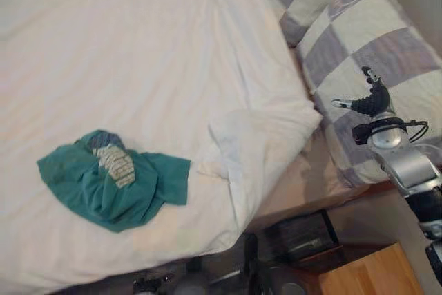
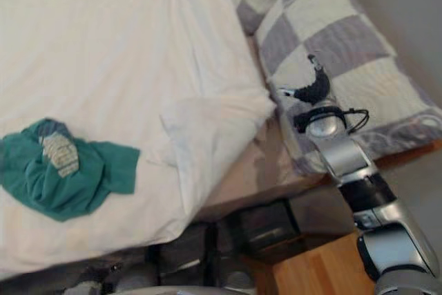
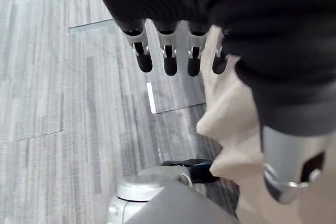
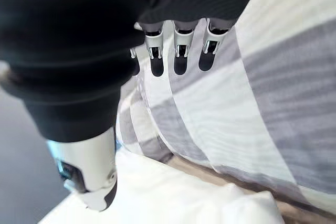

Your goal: Tidy up the quilt and then pick up the clothes from the bed and put them into the laundry hamper.

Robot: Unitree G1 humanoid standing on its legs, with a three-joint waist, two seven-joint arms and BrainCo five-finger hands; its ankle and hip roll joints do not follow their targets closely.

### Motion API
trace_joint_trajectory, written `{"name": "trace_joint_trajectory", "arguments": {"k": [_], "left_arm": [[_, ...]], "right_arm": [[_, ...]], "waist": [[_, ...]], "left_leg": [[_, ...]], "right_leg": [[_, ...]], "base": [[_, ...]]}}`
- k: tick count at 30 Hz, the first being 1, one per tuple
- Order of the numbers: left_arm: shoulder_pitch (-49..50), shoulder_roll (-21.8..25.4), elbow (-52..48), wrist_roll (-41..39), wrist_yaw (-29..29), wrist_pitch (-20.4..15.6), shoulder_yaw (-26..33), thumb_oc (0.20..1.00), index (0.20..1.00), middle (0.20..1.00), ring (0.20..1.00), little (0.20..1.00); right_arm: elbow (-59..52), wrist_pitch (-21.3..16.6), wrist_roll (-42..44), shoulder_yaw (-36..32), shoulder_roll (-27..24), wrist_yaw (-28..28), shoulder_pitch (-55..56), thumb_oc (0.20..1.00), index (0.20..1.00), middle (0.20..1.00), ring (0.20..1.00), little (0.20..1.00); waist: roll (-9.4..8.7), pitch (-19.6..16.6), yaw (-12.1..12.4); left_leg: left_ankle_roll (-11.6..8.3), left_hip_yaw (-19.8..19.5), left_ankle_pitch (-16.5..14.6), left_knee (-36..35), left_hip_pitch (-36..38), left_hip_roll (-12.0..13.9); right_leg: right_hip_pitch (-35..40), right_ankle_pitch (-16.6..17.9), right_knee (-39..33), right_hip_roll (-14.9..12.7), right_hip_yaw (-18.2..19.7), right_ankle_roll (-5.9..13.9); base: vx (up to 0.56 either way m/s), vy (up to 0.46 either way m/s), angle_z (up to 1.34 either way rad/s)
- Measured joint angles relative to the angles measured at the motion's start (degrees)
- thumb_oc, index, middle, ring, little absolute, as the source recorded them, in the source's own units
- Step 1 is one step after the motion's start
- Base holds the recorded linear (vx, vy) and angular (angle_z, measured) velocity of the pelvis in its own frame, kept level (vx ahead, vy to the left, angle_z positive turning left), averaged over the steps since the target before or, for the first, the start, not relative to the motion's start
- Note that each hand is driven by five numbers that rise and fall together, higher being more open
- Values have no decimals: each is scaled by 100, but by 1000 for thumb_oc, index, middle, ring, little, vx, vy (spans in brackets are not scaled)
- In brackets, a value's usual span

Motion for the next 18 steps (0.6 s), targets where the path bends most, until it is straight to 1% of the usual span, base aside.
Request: {"name": "trace_joint_trajectory", "arguments": {"k": [1, 2, 4, 6, 7, 10, 12, 15, 18], "left_arm": [[-13, 26, -15, 8, -3, 27, -26, 1000, 1000, 1000, 1000, 1000], [-48, 73, -50, 10, -11, 70, -47, 1000, 1000, 1000, 1000, 1000], [-79, 121, -105, 21, -31, 80, -58, 1000, 1000, 1000, 1000, 1000], [-142, 125, -118, 68, -39, 78, -73, 1000, 1000, 1000, 1000, 1000], [-181, 140, -164, 169, -58, 61, -138, 1000, 1000, 1000, 1000, 1000], [-326, 142, -222, 189, -143, 35, -209, 1000, 1000, 1000, 1000, 1000], [-379, 142, -225, 189, -185, 33, -213, 1000, 1000, 1000, 1000, 1000], [-453, 158, -390, 188, -252, 38, -260, 1000, 1000, 1000, 1000, 1000], [-538, 137, -436, 186, -256, 63, -336, 1000, 1000, 1000, 1000, 1000]], "right_arm": [[67, 0, -34, 115, 0, 43, -135, 1000, 1000, 1000, 1000, 1000], [83, -9, -176, 366, 5, 164, -362, 1000, 1000, 1000, 1000, 1000], [45, -4, -199, 819, 11, 259, -806, 1000, 1000, 1000, 1000, 1000], [-13, -10, -200, 937, 41, 354, -1055, 1000, 1000, 1000, 1000, 1000], [-52, -10, -202, 1052, 78, 373, -1266, 1000, 1000, 1000, 1000, 1000], [-122, -57, -203, 1084, 163, 447, -1565, 1000, 1000, 1000, 1000, 1000], [-124, -67, -204, 1122, 224, 470, -1645, 1000, 1000, 1000, 1000, 1000], [-150, -83, -208, 1241, 326, 542, -1687, 1000, 1000, 1000, 1000, 1000], [-145, -72, -250, 1378, 506, 717, -1656, 1000, 1000, 1000, 1000, 1000]], "waist": [[1, 59, 25], [-11, 155, 76], [1, 284, 137], [18, 317, 185], [18, 319, 273], [13, 321, 353], [8, 323, 348], [-59, 355, 369], [-83, 367, 362]], "left_leg": [[16, -3, 24, 1, -26, -6], [34, -16, 43, 1, -80, -1], [37, -21, 66, 1, -102, -5], [31, -21, 61, 1, -102, -7], [14, -24, 49, 1, -100, -5], [4, -54, 40, 1, -99, -11], [4, -95, 40, 1, -94, -14], [1, -126, 38, 1, -75, -23], [-9, -136, 32, 1, -61, -23]], "right_leg": [[-40, 51, 0, 3, -6, -40], [-88, 64, 1, 2, -30, -57], [-109, 89, 0, 0, -64, -89], [-108, 90, 0, 9, -83, -89], [-100, 90, 0, 10, -117, -89], [-80, 90, 0, 2, -171, -89], [-57, 89, 0, -3, -216, -89], [-17, 89, 0, -14, -237, -88], [7, 88, 0, -18, -249, -87]], "base": [[-79, 39, 12], [-58, 33, 5], [-45, 43, 3], [-39, 45, 3], [-40, 54, 3], [-34, 66, 8], [-9, 26, 13], [-3, 18, 5], [10, -5, 0]]}}
